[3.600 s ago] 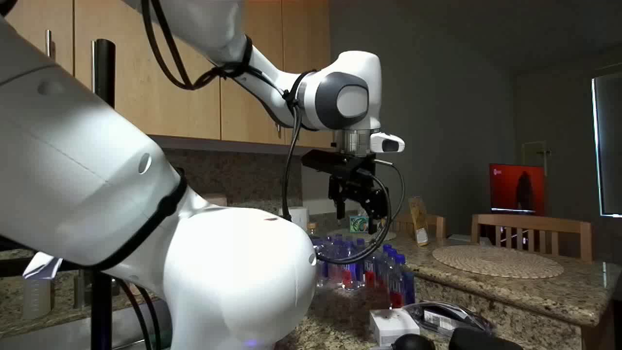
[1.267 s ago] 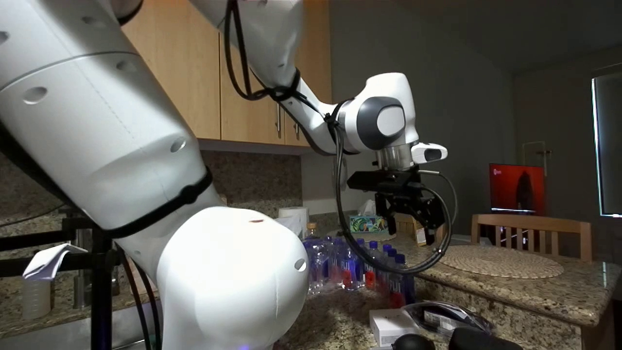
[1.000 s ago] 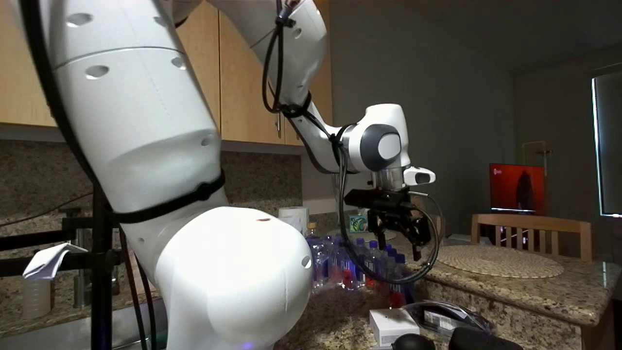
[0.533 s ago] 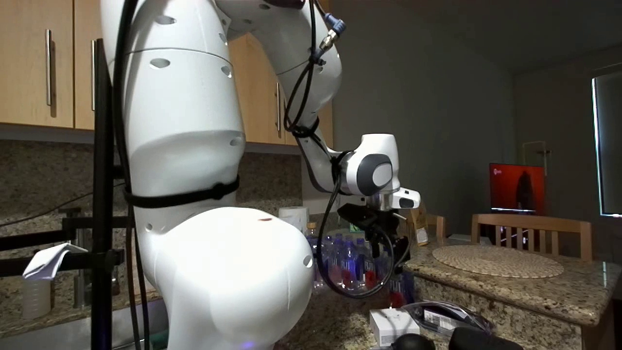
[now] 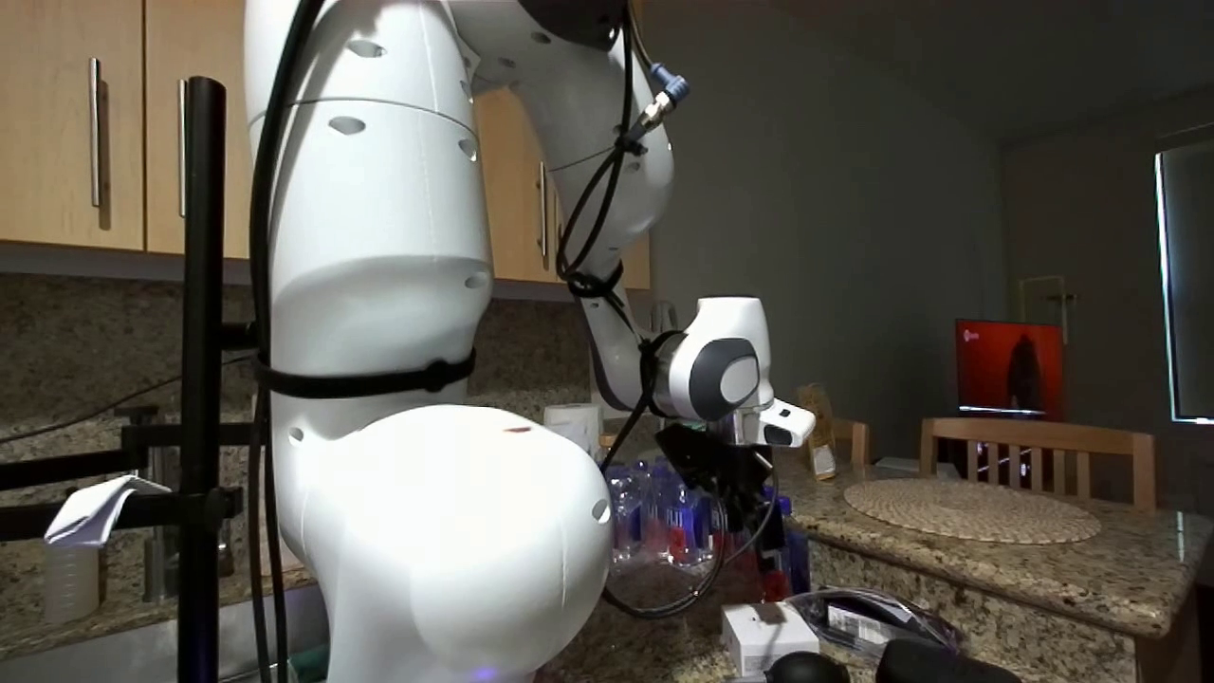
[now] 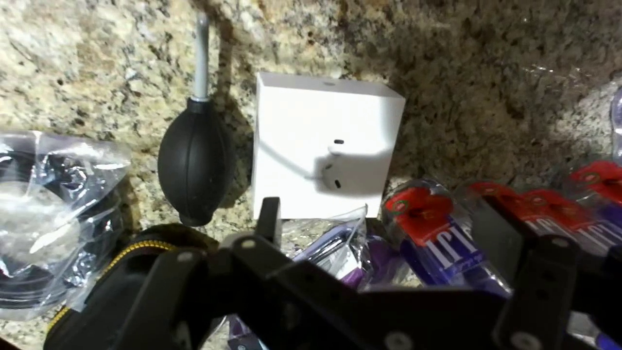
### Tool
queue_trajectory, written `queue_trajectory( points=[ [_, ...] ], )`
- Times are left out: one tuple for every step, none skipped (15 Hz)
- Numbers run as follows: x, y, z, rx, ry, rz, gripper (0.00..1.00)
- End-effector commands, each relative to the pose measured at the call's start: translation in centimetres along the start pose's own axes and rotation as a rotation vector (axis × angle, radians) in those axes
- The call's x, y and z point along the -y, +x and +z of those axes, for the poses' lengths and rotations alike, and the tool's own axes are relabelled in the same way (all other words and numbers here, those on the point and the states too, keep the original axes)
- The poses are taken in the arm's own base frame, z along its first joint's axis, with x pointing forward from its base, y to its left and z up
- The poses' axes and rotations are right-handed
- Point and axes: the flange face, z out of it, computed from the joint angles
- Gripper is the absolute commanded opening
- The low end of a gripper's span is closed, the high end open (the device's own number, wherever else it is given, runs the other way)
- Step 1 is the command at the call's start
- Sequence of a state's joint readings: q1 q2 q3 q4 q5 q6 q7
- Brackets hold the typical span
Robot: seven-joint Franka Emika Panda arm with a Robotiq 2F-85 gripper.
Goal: Pick the black object and put it in the plastic bag
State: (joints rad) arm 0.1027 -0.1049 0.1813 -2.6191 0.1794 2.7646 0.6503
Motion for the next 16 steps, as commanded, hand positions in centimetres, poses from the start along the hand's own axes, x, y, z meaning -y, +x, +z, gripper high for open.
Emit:
queue_trajectory(
  points=[
    [-0.4,0.2,0.0,0.005,-0.005,0.007,1.0],
    [-0.6,0.4,0.0,0.006,-0.007,0.013,1.0],
    [-0.7,0.5,0.0,0.007,-0.008,0.017,1.0],
    [-0.7,0.5,0.0,0.007,-0.008,0.017,1.0],
    [-0.8,0.4,0.3,0.014,-0.008,0.02,1.0],
    [-1.2,0.3,1.1,0.037,-0.009,0.035,1.0],
    [-1.3,0.2,1.4,0.051,-0.007,0.052,1.0],
    [-1.4,0.1,1.8,0.063,-0.014,0.078,1.0],
    [-1.6,0.1,2.1,0.068,-0.02,0.094,1.0],
    [-1.7,0.1,2.5,0.075,-0.027,0.102,1.0],
    [-1.8,0.0,3.0,0.083,-0.032,0.106,1.0],
    [-1.9,-0.1,3.4,0.094,-0.037,0.11,1.0],
    [-2.0,-0.1,3.8,0.101,-0.043,0.116,1.0],
    [-2.2,-0.3,4.2,0.117,-0.055,0.122,1.0],
    [-2.3,-0.3,4.6,0.123,-0.061,0.126,1.0],
    [-2.5,-0.4,5.0,0.133,-0.067,0.131,1.0]
  ],
)
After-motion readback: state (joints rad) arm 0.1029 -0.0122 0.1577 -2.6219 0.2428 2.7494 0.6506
